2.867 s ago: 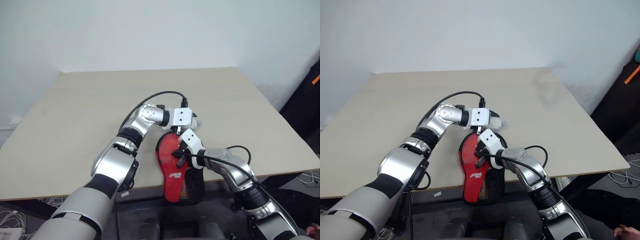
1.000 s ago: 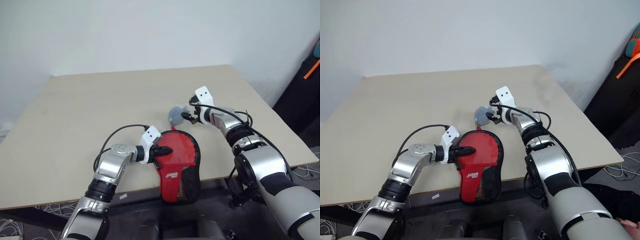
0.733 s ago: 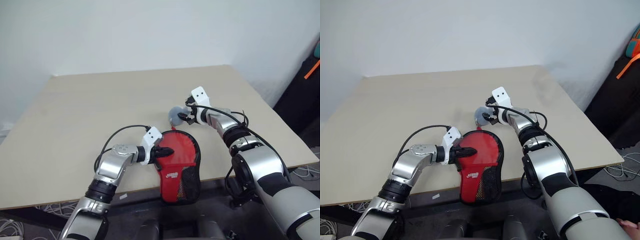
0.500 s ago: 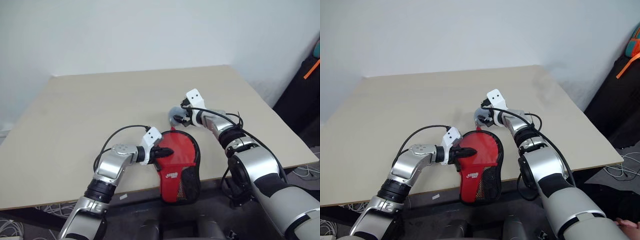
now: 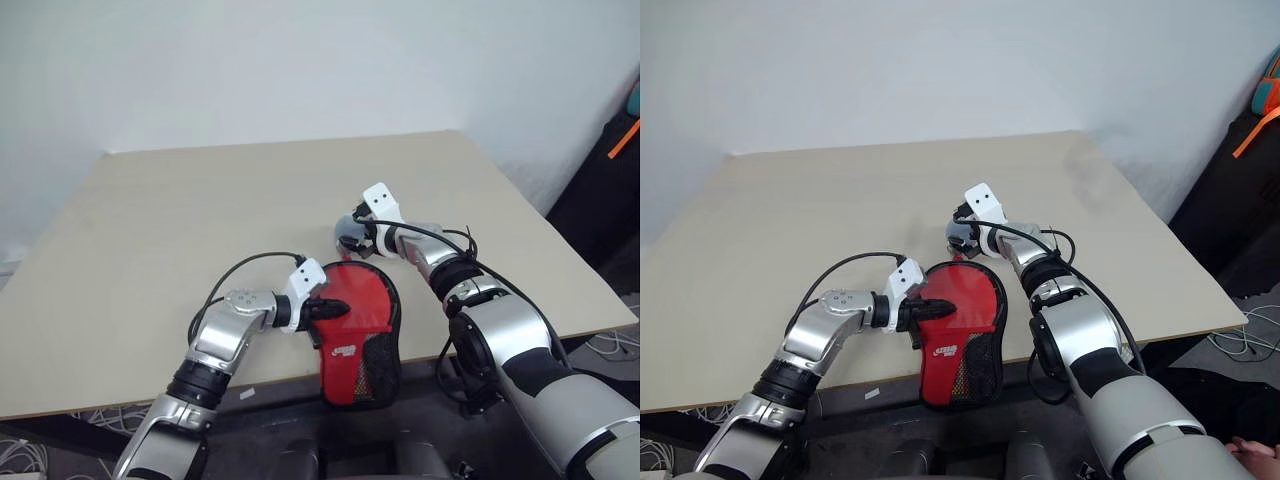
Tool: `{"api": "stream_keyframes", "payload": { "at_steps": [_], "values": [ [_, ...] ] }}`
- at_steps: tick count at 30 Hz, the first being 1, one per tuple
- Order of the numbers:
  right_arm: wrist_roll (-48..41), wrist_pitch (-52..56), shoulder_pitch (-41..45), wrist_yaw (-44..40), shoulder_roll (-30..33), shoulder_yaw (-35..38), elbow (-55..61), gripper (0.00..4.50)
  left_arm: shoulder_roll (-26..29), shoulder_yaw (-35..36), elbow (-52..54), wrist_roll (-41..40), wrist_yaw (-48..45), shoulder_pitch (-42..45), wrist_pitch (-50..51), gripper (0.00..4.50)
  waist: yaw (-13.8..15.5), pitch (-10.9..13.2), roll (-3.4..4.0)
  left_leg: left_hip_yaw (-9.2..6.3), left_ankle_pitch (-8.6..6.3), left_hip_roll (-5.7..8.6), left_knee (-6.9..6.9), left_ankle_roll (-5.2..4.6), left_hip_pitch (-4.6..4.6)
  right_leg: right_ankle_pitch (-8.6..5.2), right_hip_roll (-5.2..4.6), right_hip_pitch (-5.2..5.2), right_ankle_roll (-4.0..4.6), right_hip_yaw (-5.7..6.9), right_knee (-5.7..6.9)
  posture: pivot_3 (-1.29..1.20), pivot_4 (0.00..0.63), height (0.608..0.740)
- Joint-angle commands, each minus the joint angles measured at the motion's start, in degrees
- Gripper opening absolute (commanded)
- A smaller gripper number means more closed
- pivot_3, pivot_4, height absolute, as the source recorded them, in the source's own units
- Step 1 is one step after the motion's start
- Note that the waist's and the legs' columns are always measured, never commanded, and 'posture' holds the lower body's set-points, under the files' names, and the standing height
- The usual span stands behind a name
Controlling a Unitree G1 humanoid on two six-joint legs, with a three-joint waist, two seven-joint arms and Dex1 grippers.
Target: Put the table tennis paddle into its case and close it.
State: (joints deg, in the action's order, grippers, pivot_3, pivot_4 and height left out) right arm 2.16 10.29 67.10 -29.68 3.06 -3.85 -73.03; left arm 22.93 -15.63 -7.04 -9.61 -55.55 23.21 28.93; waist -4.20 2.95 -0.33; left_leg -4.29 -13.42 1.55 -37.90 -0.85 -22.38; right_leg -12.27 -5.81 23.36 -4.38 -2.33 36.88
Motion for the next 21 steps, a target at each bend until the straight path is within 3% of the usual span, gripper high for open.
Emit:
{"api": "stream_keyframes", "payload": {
  "at_steps": [1,3,14,21],
  "values": [
    [0.2,-0.7,2.3,0.5,-0.1,0.9,0.6,4.33,0.4,-3.0,-1.6,1.4,-0.7,-1.4,0.8,0.01,0.0,0.0,0.01,0.0,0.0,0.0,0.0,0.0,0.0,0.0,0.0,-0.01,0.0,0.0,0.0,0.0,0.0,0.698],
    [0.3,-0.6,2.2,0.7,-0.2,1.0,0.5,3.85,0.4,-3.0,-1.6,1.4,-0.6,-1.5,0.7,0.0,0.0,0.0,0.02,0.0,0.0,0.0,0.0,0.0,0.01,0.0,0.0,-0.02,0.0,0.0,0.0,0.0,0.0,0.698],
    [2.0,0.2,2.4,1.3,-1.0,0.2,0.1,0.01,0.5,-2.7,-2.1,1.4,-0.5,-1.0,0.4,0.0,0.0,-0.1,0.15,0.0,0.0,0.0,0.0,0.0,0.02,0.0,0.0,-0.02,0.0,0.0,0.0,0.0,0.0,0.698],
    [3.3,0.3,2.6,0.7,-0.4,-0.7,1.0,0.01,0.2,-2.5,-3.8,1.8,-0.3,-0.8,-2.2,0.0,0.0,-0.2,0.26,0.0,0.0,0.0,0.0,0.0,0.04,0.0,0.0,-0.03,0.0,0.0,0.0,0.0,0.0,0.698]
  ]
}}
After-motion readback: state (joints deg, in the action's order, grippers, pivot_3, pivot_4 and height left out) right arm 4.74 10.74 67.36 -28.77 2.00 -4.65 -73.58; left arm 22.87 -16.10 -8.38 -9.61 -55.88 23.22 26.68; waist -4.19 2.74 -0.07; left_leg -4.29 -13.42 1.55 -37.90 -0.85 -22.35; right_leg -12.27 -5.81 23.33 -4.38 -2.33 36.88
